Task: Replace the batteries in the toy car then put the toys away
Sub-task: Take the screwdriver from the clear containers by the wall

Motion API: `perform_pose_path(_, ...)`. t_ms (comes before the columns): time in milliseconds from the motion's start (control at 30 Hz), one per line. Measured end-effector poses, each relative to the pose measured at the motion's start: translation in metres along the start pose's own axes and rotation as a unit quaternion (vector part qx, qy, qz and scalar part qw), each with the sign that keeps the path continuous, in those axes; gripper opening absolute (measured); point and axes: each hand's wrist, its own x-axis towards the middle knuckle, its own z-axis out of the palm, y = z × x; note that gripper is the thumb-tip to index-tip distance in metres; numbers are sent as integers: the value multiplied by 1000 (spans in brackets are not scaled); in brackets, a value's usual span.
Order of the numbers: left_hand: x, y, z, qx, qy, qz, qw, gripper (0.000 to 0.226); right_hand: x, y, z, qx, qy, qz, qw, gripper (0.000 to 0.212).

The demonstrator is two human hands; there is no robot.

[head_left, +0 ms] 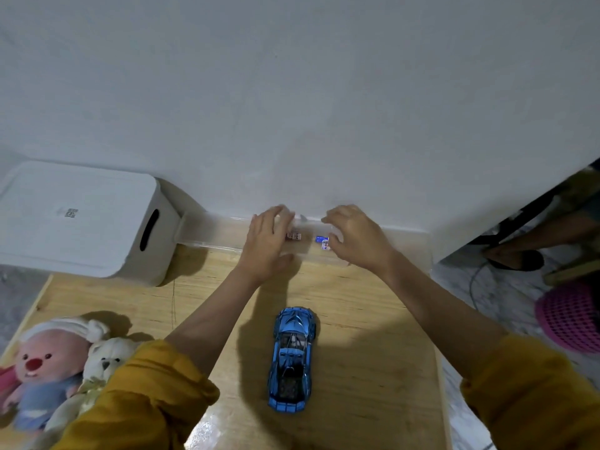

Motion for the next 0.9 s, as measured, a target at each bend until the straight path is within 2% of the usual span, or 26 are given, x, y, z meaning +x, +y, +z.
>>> perform_pose_path(100, -6, -3, -3, 21, 15, -20, 999, 106, 0, 4, 2, -45, 172, 3, 984, 23)
perform_pose_path(167, -7, -4, -6, 35, 17, -22, 999, 112, -1, 4, 7, -44, 221, 19, 974, 13)
perform_pose_path(233, -6, -6, -8, 46, 16, -10, 999, 115, -5, 2, 18, -32, 235, -4, 971, 4)
perform_pose_path(300, -5, -8, -10, 39, 5, -5, 999, 116, -10, 1, 34, -17, 197, -44, 979, 6)
perform_pose_path(400, -4, -12, -14, 30, -17, 4, 999, 116, -11, -2, 53, -4, 54, -63, 997, 26)
perform_pose_path(467, -4, -14, -17, 33, -27, 11, 999, 112, -6, -5, 61, 9, -38, -60, 997, 38)
perform_pose_path(567, -7, -17, -21, 49, -31, 21, 998, 105, 6, -9, 68, 1, -112, -63, 992, 53)
perform_pose_path(733, -7, -17, -21, 53, -34, 19, 998, 97, 12, -8, 76, -46, -121, -87, 988, 59)
perform_pose_path(900, -10, -18, -18, 51, -35, 14, 998, 103, -2, -2, 75, -112, -80, -42, 990, 65)
